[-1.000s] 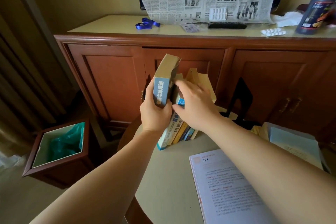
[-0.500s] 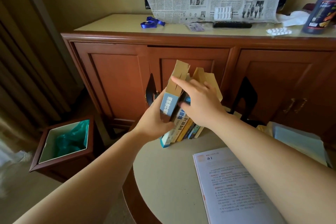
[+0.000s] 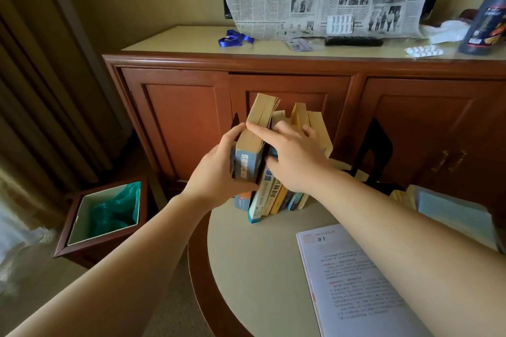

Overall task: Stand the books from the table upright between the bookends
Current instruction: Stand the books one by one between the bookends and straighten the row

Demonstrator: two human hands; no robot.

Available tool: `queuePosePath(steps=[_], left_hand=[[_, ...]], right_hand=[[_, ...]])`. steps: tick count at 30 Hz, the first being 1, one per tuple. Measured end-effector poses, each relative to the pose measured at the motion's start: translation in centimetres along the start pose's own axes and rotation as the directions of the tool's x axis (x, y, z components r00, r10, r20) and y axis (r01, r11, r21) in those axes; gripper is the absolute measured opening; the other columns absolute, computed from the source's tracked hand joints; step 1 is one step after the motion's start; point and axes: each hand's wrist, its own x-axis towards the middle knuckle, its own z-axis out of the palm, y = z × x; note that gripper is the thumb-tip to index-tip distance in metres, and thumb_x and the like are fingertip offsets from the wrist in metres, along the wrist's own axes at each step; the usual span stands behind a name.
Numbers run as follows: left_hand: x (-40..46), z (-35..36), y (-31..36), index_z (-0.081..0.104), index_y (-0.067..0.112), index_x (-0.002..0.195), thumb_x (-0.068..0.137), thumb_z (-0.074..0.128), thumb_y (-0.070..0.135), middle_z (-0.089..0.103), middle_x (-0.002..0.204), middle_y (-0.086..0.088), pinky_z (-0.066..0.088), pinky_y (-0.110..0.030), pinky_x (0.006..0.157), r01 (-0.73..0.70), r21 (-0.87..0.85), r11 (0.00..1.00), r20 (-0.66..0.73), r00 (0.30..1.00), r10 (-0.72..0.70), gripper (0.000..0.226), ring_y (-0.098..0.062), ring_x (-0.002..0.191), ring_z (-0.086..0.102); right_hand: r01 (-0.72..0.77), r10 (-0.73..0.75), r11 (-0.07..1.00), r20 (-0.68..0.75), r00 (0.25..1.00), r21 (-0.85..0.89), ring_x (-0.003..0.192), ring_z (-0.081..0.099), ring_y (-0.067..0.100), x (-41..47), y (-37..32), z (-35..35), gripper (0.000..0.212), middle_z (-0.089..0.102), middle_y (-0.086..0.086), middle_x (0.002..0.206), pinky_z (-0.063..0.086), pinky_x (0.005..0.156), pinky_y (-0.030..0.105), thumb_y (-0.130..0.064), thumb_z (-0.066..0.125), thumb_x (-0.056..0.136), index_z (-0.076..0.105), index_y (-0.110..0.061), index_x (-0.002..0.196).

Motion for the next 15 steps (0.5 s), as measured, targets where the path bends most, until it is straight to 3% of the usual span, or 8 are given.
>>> queuePosePath(steps=[2,4,6,9,10,12,15], left_hand=[[-0.7,0.9,0.8,0.030,0.046,0.150,0.071,0.096,0.023,0.063,0.121,0.022,0.060,-0.020,0.079,0.094,-0.231,0.968,0.043,0.995,-0.087,0.105,0.003,0.104,0.066],[-1.9,2.5,1.1,0.029,0.052,0.149,0.078,0.091,0.019,0.064,0.124,0.022,0.062,-0.024,0.085,0.207,-0.384,0.900,0.063,0.978,-0.198,0.100,0.000,0.112,0.067],[-2.9,3.9,1.1,0.026,0.054,0.151,0.083,0.087,0.021,0.064,0.122,0.026,0.058,-0.017,0.084,0.265,-0.409,0.873,0.055,0.962,-0.266,0.098,0.003,0.112,0.065],[-3.0,4.1,0.6,0.047,0.047,0.133,0.089,0.079,0.011,0.064,0.112,0.025,0.055,-0.008,0.073,0.298,-0.387,0.873,0.037,0.950,-0.309,0.066,0.001,0.113,0.064],[-3.1,4.1,0.3,0.050,0.047,0.127,0.090,0.076,0.008,0.065,0.111,0.024,0.056,-0.008,0.073,0.320,-0.395,0.861,0.052,0.944,-0.327,0.060,-0.001,0.112,0.065],[-3.8,4.2,-0.6,0.053,0.039,0.133,0.092,0.074,0.011,0.067,0.117,0.019,0.060,-0.017,0.082,0.356,-0.426,0.832,0.086,0.931,-0.355,0.055,-0.007,0.117,0.066],[-5.5,4.2,-1.7,0.049,0.034,0.147,0.094,0.075,0.018,0.064,0.132,0.016,0.060,-0.030,0.096,0.319,-0.429,0.845,0.090,0.946,-0.311,0.061,-0.009,0.132,0.058]], right_hand=[[0.022,-0.021,0.999,-0.024,0.999,0.025,0.122,0.048,0.016,-0.8,-0.2,0.2,0.069,0.048,-0.013,0.115,0.017,0.120,0.059,-0.025,0.056,0.093,0.035,-0.050,0.153],[0.057,-0.054,0.998,-0.062,0.997,0.039,0.119,0.051,0.016,-1.4,-0.2,0.6,0.064,0.051,-0.012,0.114,0.016,0.120,0.061,-0.028,0.057,0.087,0.045,-0.048,0.147],[0.076,-0.072,0.996,-0.074,0.995,0.052,0.118,0.051,0.016,-1.6,-0.1,0.6,0.061,0.052,-0.011,0.116,0.012,0.122,0.061,-0.024,0.059,0.086,0.050,-0.046,0.143],[0.079,-0.075,0.991,-0.036,0.996,0.106,0.117,0.049,0.015,-1.5,-0.4,0.2,0.060,0.049,-0.009,0.113,0.003,0.124,0.056,-0.014,0.059,0.089,0.054,-0.045,0.140],[0.082,-0.080,0.989,-0.026,0.996,0.123,0.117,0.048,0.014,-1.4,-0.6,0.1,0.058,0.047,-0.009,0.112,0.001,0.125,0.055,-0.013,0.058,0.089,0.056,-0.044,0.137],[0.089,-0.088,0.986,-0.014,0.996,0.139,0.115,0.049,0.014,-1.5,-0.7,-0.1,0.053,0.047,-0.009,0.110,0.001,0.125,0.053,-0.012,0.057,0.089,0.057,-0.042,0.133],[0.098,-0.092,0.976,-0.043,0.995,0.195,0.113,0.049,0.008,-1.8,-1.0,-0.3,0.050,0.051,-0.015,0.111,0.015,0.124,0.056,-0.010,0.059,0.089,0.050,-0.034,0.132]])
